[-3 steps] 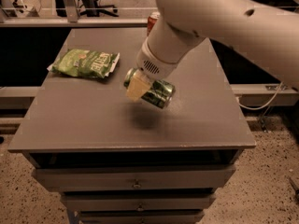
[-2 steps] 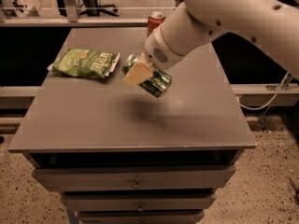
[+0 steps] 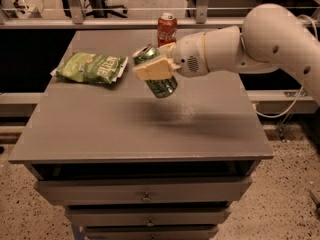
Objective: Place green can upright
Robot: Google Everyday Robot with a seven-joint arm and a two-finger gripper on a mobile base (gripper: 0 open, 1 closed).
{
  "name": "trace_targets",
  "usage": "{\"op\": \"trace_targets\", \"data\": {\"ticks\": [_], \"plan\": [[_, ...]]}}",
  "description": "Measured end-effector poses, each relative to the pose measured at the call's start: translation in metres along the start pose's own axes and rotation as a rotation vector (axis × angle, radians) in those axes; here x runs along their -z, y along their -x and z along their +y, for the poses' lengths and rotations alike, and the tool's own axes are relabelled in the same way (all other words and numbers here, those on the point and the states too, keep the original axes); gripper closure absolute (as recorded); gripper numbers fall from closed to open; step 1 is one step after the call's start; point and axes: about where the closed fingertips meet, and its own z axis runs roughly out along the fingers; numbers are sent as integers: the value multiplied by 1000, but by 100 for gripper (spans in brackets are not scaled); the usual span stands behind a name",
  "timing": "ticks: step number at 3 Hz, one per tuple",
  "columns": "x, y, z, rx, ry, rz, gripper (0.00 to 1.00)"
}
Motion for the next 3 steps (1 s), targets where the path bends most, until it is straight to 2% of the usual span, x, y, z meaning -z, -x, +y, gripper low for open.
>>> {"op": "trace_targets", "data": {"ticks": [1,2,3], "plan": [[-1,5,10,41,85,-199,100],[3,8,23,152,136,-316,100],[6,0,36,248,174,-355,100]]}}
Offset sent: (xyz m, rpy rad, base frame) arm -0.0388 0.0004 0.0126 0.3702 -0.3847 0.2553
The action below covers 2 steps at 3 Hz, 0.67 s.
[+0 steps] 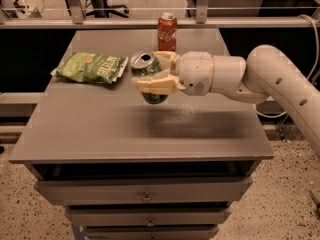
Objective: Place green can upright
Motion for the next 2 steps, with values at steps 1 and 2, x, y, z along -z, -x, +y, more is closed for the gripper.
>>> {"op": "trace_targets", "data": {"ticks": [1,2], "plan": [[2,-12,11,21,41,15,100],[4,-28,19,-11,83,41,84]]}}
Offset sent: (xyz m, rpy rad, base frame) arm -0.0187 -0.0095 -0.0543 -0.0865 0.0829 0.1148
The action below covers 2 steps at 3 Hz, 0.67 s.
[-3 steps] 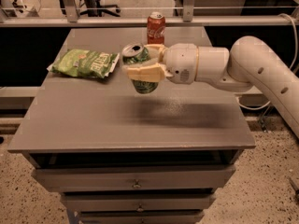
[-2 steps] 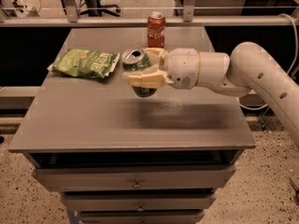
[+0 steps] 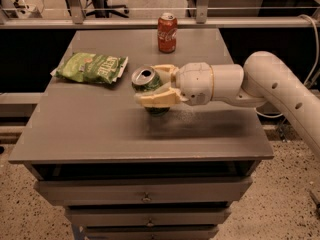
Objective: Place green can upright
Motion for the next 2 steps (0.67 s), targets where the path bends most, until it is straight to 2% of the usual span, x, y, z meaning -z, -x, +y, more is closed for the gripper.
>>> {"op": "trace_targets", "data": {"ticks": [2], "plan": [[0,-23,10,-53,60,22,38]]}}
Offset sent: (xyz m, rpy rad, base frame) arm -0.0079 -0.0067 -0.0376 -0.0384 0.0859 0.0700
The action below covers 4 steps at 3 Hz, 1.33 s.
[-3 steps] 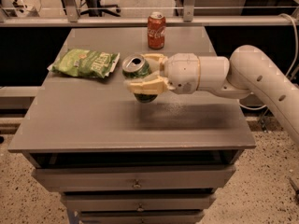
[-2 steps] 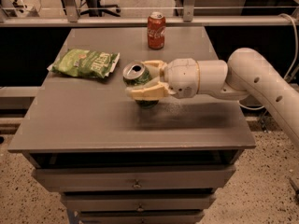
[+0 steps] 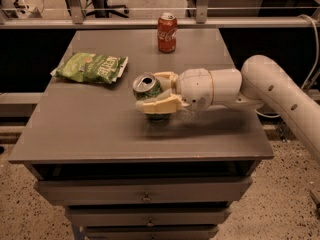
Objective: Place green can upright
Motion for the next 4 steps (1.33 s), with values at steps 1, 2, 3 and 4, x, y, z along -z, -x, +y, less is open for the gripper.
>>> {"op": "trace_targets", "data": {"ticks": [1,2,3,4], "plan": [[0,0,0,-4,4,3,15],[0,0,0,-4,4,4,0],[15,-7,-2,-8,-8,47,0],[61,-11,-13,-2,-63,132,0]]}}
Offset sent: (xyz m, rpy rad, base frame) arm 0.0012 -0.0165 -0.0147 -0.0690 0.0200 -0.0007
